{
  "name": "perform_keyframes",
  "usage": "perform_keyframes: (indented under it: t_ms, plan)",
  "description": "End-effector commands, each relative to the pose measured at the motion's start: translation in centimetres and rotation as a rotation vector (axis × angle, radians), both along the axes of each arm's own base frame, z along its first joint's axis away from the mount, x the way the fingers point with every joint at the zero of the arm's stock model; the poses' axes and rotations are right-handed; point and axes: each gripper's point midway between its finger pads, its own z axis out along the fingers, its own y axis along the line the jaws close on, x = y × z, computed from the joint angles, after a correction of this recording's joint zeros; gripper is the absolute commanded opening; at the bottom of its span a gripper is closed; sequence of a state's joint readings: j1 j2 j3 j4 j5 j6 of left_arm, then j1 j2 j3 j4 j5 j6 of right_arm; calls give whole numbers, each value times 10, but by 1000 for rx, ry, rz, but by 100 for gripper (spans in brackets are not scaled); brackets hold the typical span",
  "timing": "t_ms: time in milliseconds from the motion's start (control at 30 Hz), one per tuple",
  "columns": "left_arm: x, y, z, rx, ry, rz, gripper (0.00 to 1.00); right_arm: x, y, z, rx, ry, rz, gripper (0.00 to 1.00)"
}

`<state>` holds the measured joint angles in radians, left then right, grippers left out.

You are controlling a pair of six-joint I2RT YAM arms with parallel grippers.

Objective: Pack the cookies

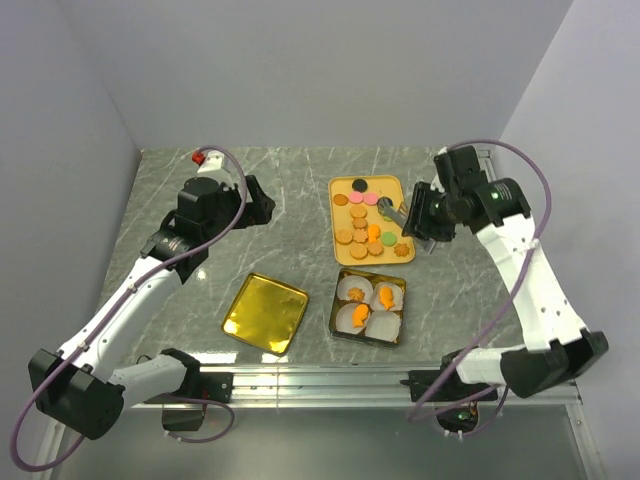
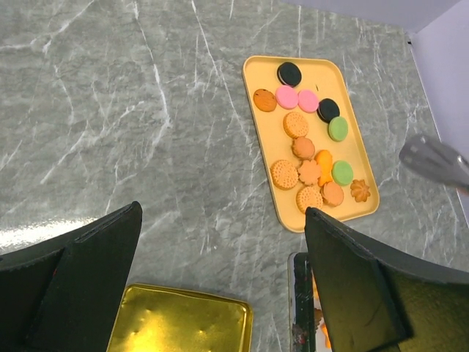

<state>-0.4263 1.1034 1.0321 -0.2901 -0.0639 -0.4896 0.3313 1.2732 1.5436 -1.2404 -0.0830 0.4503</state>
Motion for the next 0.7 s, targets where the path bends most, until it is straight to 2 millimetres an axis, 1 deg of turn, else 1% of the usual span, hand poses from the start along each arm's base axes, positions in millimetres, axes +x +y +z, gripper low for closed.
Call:
perform_keyframes:
  t_ms: [0,67,133,200,233,333,367,467,567,633,667]
  plan:
    - [4,-3,17,9,-72,-27,99,35,-18,10,-69,-69,-45,51]
    - [7,-1,13,36,-70,-23,99,44,-23,6,-89,-63,-56,52]
    - [10,3,11,61,-77,-11,99,55,-34,1,-128,-50,-82,52]
    - [11,4,7,69,-73,-5,99,64,-38,-4,-147,-35,-90,52]
    - [11,4,9,65,-80,-2,100,68,-41,-5,-149,-29,-100,52]
    - [11,3,5,59,-73,-1,99,79,-42,-12,-160,-16,-104,53]
    - [10,4,4,62,-73,-1,100,84,-42,-18,-169,-1,-104,53]
    - [8,7,3,82,-80,0,99,95,-39,-20,-166,2,-96,53]
    - [6,13,2,125,-96,17,99,108,-33,-30,-165,20,-80,53]
    - [0,13,3,188,-116,12,99,116,-33,-38,-176,37,-79,53]
    - [-5,8,3,208,-128,-9,99,121,-32,-46,-183,52,-78,53]
